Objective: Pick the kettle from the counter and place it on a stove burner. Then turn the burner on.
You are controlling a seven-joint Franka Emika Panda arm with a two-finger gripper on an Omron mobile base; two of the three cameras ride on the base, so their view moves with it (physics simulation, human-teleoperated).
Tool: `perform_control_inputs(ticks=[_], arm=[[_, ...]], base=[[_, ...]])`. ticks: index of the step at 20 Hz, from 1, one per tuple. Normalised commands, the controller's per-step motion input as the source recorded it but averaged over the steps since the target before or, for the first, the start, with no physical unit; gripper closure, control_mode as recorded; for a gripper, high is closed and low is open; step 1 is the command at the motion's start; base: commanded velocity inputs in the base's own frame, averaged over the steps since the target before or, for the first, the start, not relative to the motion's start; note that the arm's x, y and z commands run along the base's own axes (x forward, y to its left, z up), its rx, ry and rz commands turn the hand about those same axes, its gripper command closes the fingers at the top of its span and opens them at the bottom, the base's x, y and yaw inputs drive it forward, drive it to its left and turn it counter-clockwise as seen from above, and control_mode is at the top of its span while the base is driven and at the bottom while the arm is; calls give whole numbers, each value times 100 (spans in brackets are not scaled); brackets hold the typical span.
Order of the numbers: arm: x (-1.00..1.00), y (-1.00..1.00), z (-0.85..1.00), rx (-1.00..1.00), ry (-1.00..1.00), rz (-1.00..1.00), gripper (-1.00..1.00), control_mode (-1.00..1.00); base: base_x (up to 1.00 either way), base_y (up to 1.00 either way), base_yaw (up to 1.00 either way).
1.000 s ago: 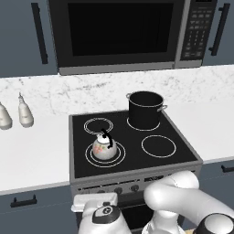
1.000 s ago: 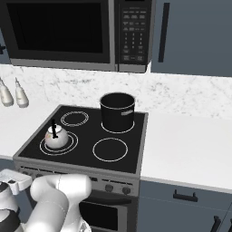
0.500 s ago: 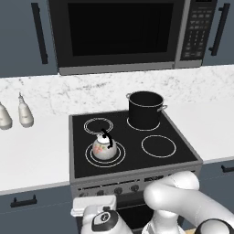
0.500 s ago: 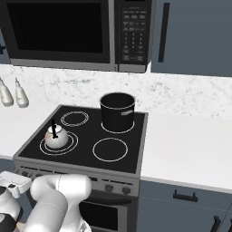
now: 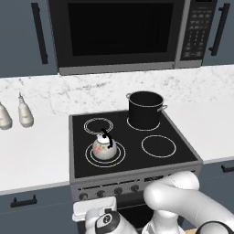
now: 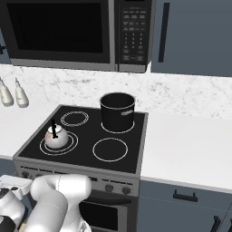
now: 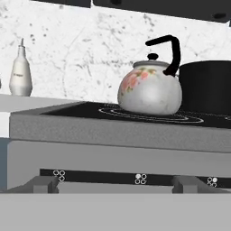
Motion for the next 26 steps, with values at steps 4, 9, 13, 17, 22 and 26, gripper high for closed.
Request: perform_control_inputs(ticks=[4, 9, 13, 17, 22, 26], arm=[[0, 6, -23, 0, 0, 4, -100, -100], [0, 21, -27, 0, 0, 2, -100, -100], [0, 17, -22, 0, 0, 0, -100, -100], [0, 19, -11, 0, -1, 0, -100, -100], [4, 15, -24, 0, 0, 0, -100, -100], [16, 8, -28, 0, 0, 0, -100, -100]], base=[[0, 0, 0], [0, 0, 0], [0, 0, 0], [0, 0, 0], [0, 0, 0], [0, 0, 0]])
